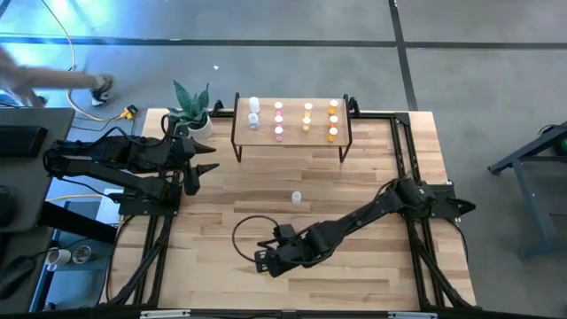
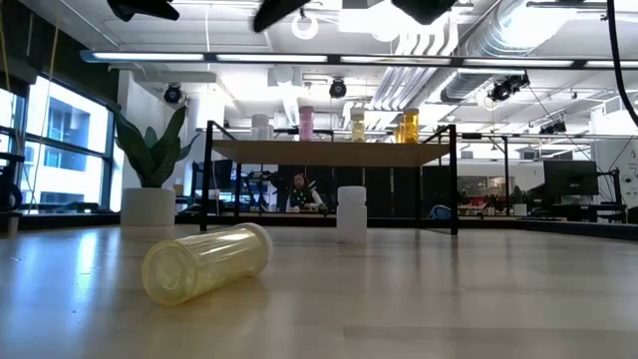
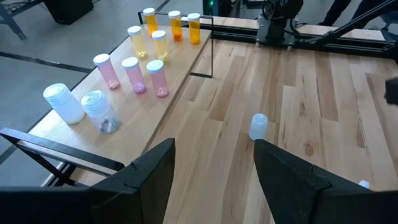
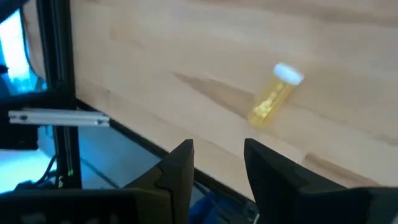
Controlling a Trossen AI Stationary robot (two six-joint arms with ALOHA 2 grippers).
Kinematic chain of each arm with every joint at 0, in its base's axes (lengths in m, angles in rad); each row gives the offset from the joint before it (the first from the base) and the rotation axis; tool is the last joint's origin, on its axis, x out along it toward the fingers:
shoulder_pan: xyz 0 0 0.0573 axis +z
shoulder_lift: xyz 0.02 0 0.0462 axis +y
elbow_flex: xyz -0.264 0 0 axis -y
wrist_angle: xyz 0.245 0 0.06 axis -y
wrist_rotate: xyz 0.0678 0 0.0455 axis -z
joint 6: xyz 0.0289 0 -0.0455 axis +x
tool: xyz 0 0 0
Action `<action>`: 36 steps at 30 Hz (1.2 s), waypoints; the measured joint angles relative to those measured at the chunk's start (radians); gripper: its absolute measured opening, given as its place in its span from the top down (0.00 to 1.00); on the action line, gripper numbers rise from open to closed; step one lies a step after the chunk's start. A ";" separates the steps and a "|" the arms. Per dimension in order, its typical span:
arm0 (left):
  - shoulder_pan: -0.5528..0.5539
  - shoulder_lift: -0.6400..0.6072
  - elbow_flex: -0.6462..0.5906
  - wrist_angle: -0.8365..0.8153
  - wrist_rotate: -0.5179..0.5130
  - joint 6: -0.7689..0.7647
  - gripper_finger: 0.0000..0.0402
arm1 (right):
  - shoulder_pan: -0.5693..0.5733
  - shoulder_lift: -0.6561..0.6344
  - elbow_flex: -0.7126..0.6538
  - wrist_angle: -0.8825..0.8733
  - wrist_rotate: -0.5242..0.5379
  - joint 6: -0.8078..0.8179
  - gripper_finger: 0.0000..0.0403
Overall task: Pick and place medicine bottles onto shelf by color
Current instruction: Put the yellow pill bottle aligned with the other yellow pill bottles on the shelf
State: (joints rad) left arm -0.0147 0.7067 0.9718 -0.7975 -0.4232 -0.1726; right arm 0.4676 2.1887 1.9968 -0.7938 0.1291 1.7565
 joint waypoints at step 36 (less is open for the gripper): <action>0.000 0.000 0.000 0.001 -0.001 0.000 0.48 | -0.025 0.176 -0.001 0.049 -0.094 0.287 0.67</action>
State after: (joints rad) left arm -0.0147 0.7067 0.9722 -0.7967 -0.4244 -0.1727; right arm 0.4425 2.3649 1.9961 -0.7444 0.0355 2.0434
